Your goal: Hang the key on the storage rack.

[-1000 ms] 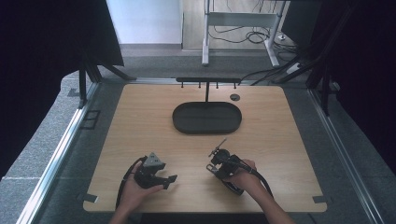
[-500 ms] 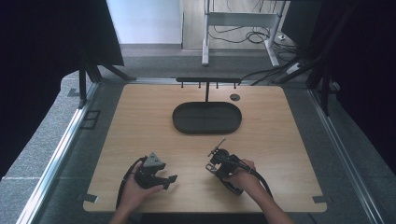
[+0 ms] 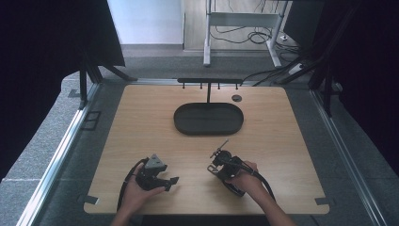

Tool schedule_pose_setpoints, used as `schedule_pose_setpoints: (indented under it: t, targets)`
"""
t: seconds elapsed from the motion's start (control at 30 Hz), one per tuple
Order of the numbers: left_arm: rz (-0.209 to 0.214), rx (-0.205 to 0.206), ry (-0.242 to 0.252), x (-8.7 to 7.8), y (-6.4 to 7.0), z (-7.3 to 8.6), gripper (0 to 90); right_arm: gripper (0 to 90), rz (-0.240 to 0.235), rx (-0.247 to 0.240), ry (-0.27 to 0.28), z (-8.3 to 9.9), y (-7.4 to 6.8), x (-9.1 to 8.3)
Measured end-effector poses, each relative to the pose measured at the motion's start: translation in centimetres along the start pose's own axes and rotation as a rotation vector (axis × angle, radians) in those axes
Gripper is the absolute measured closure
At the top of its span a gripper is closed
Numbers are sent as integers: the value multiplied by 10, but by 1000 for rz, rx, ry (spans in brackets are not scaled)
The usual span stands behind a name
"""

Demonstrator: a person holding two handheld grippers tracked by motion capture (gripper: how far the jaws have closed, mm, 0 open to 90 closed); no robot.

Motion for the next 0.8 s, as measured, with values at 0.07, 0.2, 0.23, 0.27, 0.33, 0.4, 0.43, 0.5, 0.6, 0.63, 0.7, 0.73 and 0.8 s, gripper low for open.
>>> schedule_pose_setpoints:
  t: [0.07, 0.2, 0.23, 0.27, 0.33, 0.4, 0.43, 0.5, 0.6, 0.63, 0.7, 0.73, 0.8]
  targets:
    - [-1, 0, 0, 0, 0, 0, 300, 804, -1, -4, 3, 0, 0, 0]
    - [4, -2, 2, 0, 1, 0, 301, 805, -9, -11, 14, 1, 0, 0]
    - [9, -3, 5, 0, 2, -1, 301, 805, -13, -13, 15, 1, 1, 0]
    - [10, 0, 3, 0, 2, -1, 300, 805, -15, -14, 15, 1, 1, 0]
    - [11, -4, 5, 0, 2, -1, 300, 805, -12, -14, 19, 2, 2, -1]
    - [10, -4, 4, 0, 1, -1, 301, 806, -13, -10, 25, 3, 3, -1]
    - [9, -3, 4, 0, 1, -1, 300, 806, -14, -9, 31, 3, 3, -1]
    - [9, -3, 4, -1, 1, -1, 300, 807, -29, 1, 42, 4, 4, -3]
    - [6, -2, 0, 0, 0, 0, 300, 807, -29, 16, 69, 5, 8, -7]
    - [6, -1, -3, 0, 0, 0, 300, 808, -36, 26, 80, 6, 9, -9]
    - [4, -1, -5, 1, 0, 0, 300, 808, -40, 35, 103, 7, 11, -13]
    - [4, -4, -4, 2, 0, 0, 300, 808, -39, 38, 113, 8, 12, -14]
    - [4, 0, -6, 1, 1, 0, 300, 808, -36, 44, 132, 9, 14, -17]
Point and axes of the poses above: each handheld gripper's, and its own axes: x roughly forward along the jaws, z roughly out of its underside, y roughly to its right, the point moved 10 cm from there along x, roughly forward along the jaws, and after that the axes turned 6 degrees about -y, right-handed, at the moved point
